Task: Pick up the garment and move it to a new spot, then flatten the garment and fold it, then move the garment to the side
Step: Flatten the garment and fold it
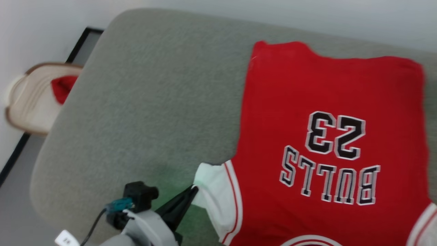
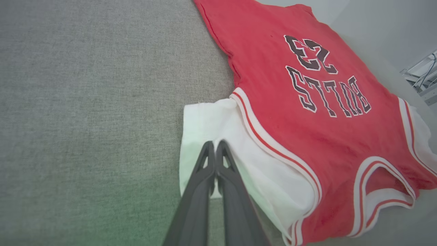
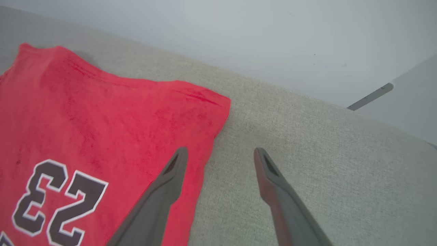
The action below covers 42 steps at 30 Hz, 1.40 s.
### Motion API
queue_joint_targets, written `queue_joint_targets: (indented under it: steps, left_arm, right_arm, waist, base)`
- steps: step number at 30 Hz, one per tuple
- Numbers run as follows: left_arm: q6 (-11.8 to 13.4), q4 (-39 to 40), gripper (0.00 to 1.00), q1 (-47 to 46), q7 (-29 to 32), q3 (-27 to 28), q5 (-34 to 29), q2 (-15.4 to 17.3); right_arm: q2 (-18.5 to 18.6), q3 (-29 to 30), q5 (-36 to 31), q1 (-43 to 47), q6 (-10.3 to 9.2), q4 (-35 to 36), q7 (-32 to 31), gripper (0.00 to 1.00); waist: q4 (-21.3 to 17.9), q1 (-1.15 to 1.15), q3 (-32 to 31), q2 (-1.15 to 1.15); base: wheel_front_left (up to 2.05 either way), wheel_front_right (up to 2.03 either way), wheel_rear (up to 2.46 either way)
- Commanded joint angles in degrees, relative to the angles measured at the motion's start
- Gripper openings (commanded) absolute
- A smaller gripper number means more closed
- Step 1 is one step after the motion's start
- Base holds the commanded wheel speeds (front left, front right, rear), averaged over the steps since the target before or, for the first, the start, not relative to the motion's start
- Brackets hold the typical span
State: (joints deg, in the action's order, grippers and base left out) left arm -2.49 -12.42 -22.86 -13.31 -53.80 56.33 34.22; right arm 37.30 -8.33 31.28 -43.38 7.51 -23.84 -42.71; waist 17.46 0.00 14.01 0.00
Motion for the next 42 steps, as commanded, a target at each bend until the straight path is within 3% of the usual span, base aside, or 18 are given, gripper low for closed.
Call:
queue_joint_targets:
  steps: [1,14,22,23,24,25,36,42]
  left_arm:
    - [-0.86,-0.82,0.00,-1.61,-0.15,-0.37,-0.82,-1.28]
    - [-4.47,-6.47,0.00,-6.84,-1.13,-3.13,-2.38,-8.02]
    - [-4.90,-8.73,0.00,-7.44,-1.55,-3.97,-1.81,-9.39]
    - [-4.89,-8.97,0.00,-7.43,-1.61,-3.96,-1.66,-9.36]
    - [-4.90,-9.12,0.00,-7.44,-1.66,-3.94,-1.52,-9.34]
    - [-4.89,-9.17,0.00,-7.51,-1.65,-4.07,-1.39,-9.37]
    - [-4.93,-9.66,0.00,-8.60,-1.76,-4.19,0.06,-8.15]
    - [-4.94,-10.07,0.00,-8.07,-1.78,-3.13,0.57,-6.10]
  right_arm:
    - [-0.52,0.61,-0.59,-2.93,-0.04,-3.77,-0.50,1.00]
    - [0.43,4.37,-10.29,-15.51,-0.04,-24.93,-0.89,1.00]
    - [-1.43,9.18,-15.37,-16.92,-0.04,-37.21,-4.42,1.00]
    - [-1.68,8.68,-16.32,-16.73,-0.02,-37.97,-5.09,0.42]
    - [-1.79,8.46,-16.75,-16.59,-0.01,-38.89,-6.18,0.15]
    - [-2.18,8.34,-16.84,-16.67,0.00,-39.32,-6.90,0.00]
    - [-3.52,10.15,-18.88,-17.41,0.00,-39.10,-6.53,0.00]
    - [-5.82,5.63,-16.00,-15.42,0.00,-35.13,-8.05,0.00]
  waist:
    - [5.70,0.00,5.32,0.00]
    - [12.36,0.00,11.78,0.00]
    - [13.76,0.00,13.39,0.00]
    - [13.73,0.00,13.38,0.00]
    - [13.68,0.00,13.37,0.00]
    - [13.62,0.00,13.41,0.00]
    - [11.19,0.00,11.47,0.00]
    - [7.44,0.00,7.71,0.00]
  base:
    - [0.00,0.00,0.00]
    - [0.00,0.00,0.00]
    - [0.00,0.00,0.00]
    - [0.00,0.00,0.00]
    - [0.00,0.00,0.00]
    - [0.00,0.00,0.00]
    - [0.00,0.00,0.00]
    - [0.00,0.00,0.00]
